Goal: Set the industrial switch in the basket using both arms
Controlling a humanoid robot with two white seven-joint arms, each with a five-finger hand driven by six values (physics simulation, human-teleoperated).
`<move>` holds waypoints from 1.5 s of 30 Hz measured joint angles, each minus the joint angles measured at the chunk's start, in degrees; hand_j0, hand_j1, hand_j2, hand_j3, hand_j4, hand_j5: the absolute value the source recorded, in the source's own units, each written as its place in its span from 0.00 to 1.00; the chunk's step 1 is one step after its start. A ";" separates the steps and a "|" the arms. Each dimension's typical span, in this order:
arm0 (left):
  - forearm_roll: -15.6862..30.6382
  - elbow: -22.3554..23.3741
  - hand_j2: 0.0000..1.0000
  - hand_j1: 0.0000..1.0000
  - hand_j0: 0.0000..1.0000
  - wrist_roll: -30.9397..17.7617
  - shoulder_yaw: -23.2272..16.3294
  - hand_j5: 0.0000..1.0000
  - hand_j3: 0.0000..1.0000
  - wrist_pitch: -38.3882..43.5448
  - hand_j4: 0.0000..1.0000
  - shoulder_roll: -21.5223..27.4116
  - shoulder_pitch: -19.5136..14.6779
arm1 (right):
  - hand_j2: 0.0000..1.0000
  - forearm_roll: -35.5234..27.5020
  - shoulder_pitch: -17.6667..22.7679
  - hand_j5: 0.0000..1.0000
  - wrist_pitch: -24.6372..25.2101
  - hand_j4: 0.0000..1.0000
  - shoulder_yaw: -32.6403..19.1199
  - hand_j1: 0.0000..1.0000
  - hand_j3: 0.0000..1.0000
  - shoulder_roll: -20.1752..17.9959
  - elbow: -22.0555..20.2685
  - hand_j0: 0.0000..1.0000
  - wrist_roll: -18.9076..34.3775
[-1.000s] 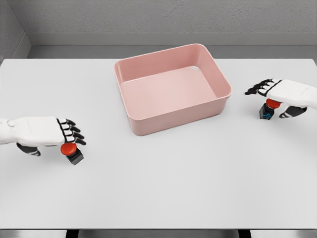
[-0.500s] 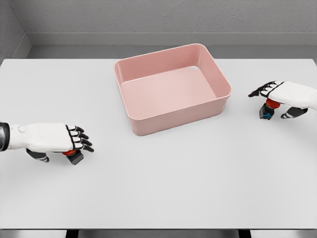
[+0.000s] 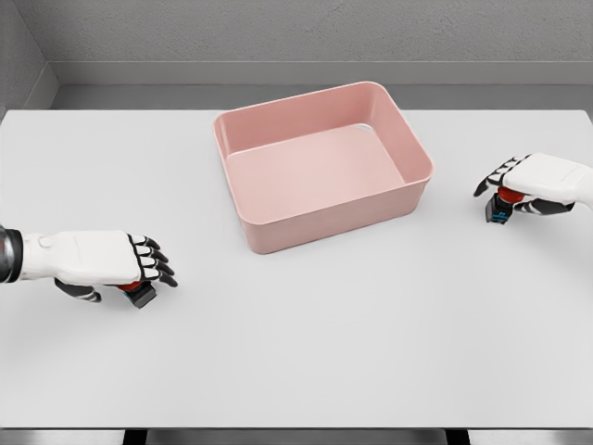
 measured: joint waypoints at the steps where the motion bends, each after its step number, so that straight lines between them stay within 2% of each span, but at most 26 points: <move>1: 0.00 0.00 0.88 0.88 0.88 0.01 0.00 0.88 0.88 0.00 0.88 -0.02 0.00 | 0.62 0.03 0.00 0.62 0.00 0.62 0.01 0.62 0.62 -0.01 -0.01 0.62 0.01; 7: 0.00 -0.01 0.83 0.83 0.83 0.02 -0.01 0.83 0.83 0.00 0.83 0.00 0.00 | 0.55 0.07 0.00 0.55 0.03 0.55 -0.01 0.55 0.55 -0.03 -0.10 0.55 0.02; 17: 0.14 -0.27 0.82 0.82 0.82 0.03 0.17 0.82 0.82 0.00 0.82 0.06 -0.53 | 0.44 -0.13 0.00 0.44 0.14 0.44 -0.27 0.44 0.44 -0.05 -0.17 0.44 0.60; 19: 0.15 -0.31 0.74 0.74 0.74 0.03 0.22 0.74 0.74 0.00 0.74 0.08 -0.53 | 0.41 -0.02 0.09 0.41 0.10 0.41 -0.42 0.41 0.41 -0.04 -0.17 0.41 0.66; 31: 0.18 -0.32 0.63 0.63 0.63 0.04 0.26 0.63 0.63 0.00 0.63 0.11 -0.53 | 0.41 -0.22 -0.44 0.41 0.00 0.41 -3.65 0.41 0.41 -0.49 -1.25 0.41 0.56; 38: 0.15 -0.28 0.45 0.45 0.45 0.02 0.30 0.45 0.45 -0.01 0.45 0.11 -0.97 | 0.41 -0.38 -0.97 0.41 -0.01 0.41 -6.03 0.41 0.41 -0.80 -3.03 0.41 0.37; 45: 0.26 -0.27 0.42 0.42 0.42 0.02 0.28 0.42 0.42 -0.01 0.42 0.11 -3.08 | 0.41 -0.74 -1.49 0.41 -0.02 0.41 -8.18 0.41 0.41 -0.48 -6.00 0.41 0.29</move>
